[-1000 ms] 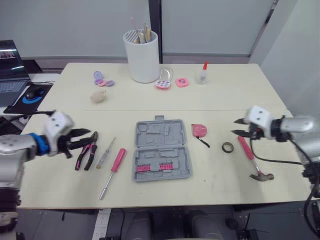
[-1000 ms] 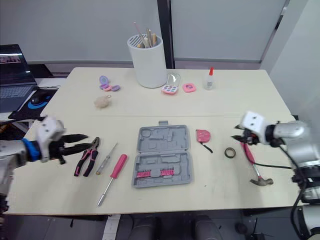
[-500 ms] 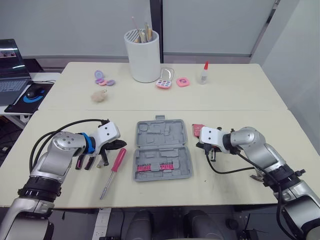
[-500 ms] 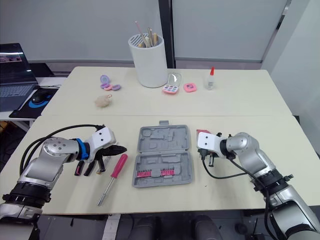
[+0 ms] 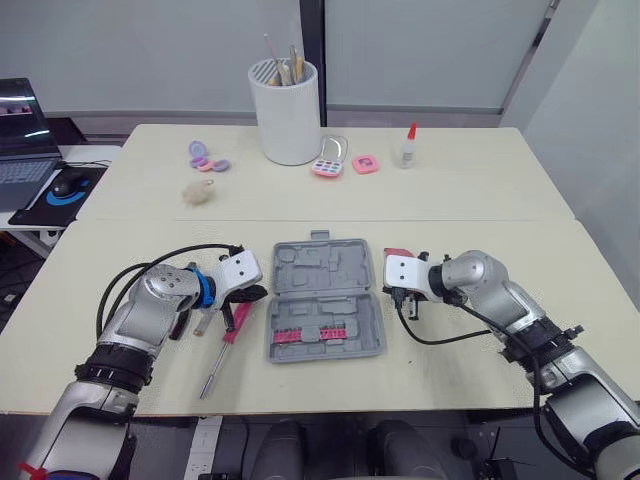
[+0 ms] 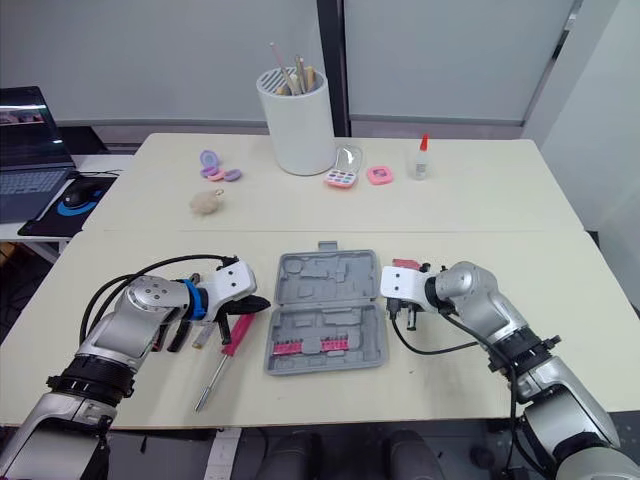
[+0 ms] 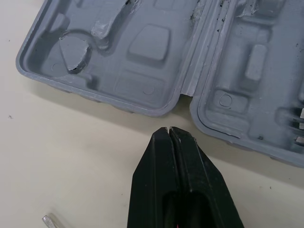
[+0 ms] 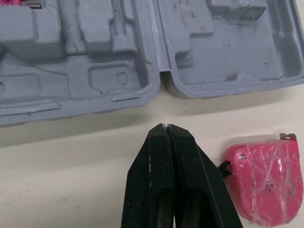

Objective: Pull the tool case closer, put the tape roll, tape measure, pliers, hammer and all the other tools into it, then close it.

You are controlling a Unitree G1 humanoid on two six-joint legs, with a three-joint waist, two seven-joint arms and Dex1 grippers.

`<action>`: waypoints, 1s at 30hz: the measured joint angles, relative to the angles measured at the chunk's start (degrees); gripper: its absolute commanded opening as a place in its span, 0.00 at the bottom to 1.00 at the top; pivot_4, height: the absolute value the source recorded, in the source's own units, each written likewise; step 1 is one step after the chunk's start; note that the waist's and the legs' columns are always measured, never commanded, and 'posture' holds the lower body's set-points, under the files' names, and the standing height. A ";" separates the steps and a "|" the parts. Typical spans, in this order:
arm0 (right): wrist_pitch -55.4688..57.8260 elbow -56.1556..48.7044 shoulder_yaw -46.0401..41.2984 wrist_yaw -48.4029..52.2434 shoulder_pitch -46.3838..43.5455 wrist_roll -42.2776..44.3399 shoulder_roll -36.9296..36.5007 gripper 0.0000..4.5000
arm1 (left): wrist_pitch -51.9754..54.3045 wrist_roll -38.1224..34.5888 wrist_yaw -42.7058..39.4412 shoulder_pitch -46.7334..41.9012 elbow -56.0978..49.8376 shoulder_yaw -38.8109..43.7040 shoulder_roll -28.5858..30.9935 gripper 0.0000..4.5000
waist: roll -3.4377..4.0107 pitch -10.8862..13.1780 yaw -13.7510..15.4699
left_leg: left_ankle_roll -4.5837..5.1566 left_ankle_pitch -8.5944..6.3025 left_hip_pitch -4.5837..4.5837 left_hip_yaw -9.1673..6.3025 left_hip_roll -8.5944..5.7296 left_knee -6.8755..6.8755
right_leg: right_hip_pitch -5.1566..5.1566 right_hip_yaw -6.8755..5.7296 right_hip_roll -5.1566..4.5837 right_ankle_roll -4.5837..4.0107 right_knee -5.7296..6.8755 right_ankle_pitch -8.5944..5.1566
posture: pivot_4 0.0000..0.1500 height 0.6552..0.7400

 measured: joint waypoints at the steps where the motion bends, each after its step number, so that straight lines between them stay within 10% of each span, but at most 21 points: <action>1: -0.29 0.37 0.22 0.00 -0.18 -0.11 0.25 0.00 | -0.01 0.18 0.03 -0.16 0.03 -0.15 -0.20 0.00 | 0.00 0.00 0.01 | 0.00 0.00 0.00 0.00 0.00 0.00 | 0.00 0.00 0.00 0.00 0.00 0.00 | 1.00 1.00; 30: -2.98 3.43 1.61 1.46 -1.07 -3.14 2.07 0.00 | -1.05 4.69 1.08 -1.23 2.23 -2.32 -5.27 0.00 | -0.01 -0.01 0.19 | 0.00 0.00 0.01 -0.04 -0.05 0.07 | 0.04 0.01 -0.02 0.00 0.04 0.00 | 1.00 1.00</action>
